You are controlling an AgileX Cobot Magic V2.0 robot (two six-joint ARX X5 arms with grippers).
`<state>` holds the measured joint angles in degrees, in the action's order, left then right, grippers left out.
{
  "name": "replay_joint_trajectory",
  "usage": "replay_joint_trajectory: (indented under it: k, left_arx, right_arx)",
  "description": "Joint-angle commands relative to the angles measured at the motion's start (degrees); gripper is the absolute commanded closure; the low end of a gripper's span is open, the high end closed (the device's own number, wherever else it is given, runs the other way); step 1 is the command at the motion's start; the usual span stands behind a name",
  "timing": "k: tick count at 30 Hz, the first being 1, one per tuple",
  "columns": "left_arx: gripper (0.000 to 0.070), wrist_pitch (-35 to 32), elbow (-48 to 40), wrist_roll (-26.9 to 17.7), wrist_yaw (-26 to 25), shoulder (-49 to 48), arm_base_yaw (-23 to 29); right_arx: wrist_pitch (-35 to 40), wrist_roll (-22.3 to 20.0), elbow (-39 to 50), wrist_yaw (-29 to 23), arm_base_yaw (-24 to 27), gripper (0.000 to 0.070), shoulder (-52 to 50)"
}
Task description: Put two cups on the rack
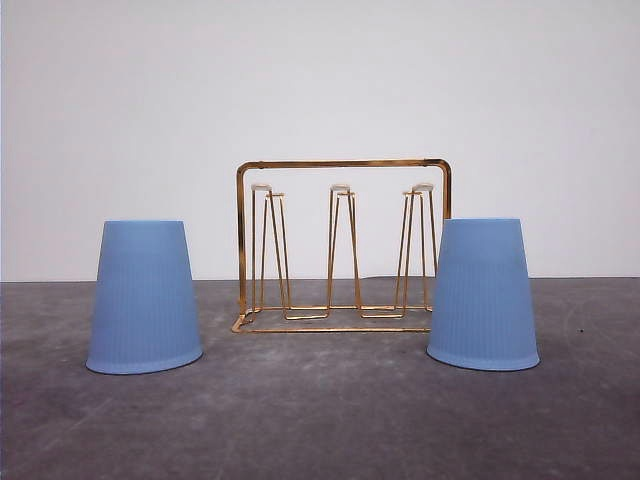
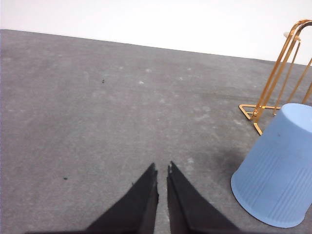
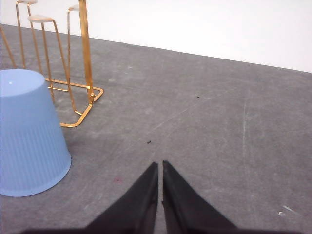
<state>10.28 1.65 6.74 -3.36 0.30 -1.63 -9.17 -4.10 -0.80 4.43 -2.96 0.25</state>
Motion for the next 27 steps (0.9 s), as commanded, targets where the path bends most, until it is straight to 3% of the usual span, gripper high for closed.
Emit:
replay_joint_trajectory:
  k: [1, 27]
  left_arx:
    - [0.0684, 0.4, -0.9, 0.0, 0.0, -0.1, 0.1]
    - [0.0684, 0.4, -0.9, 0.0, 0.0, -0.1, 0.1]
  right_arx:
    - [0.6, 0.7, 0.1, 0.0, 0.0, 0.0688, 0.0]
    - [0.6, 0.7, 0.1, 0.0, 0.0, 0.0688, 0.0]
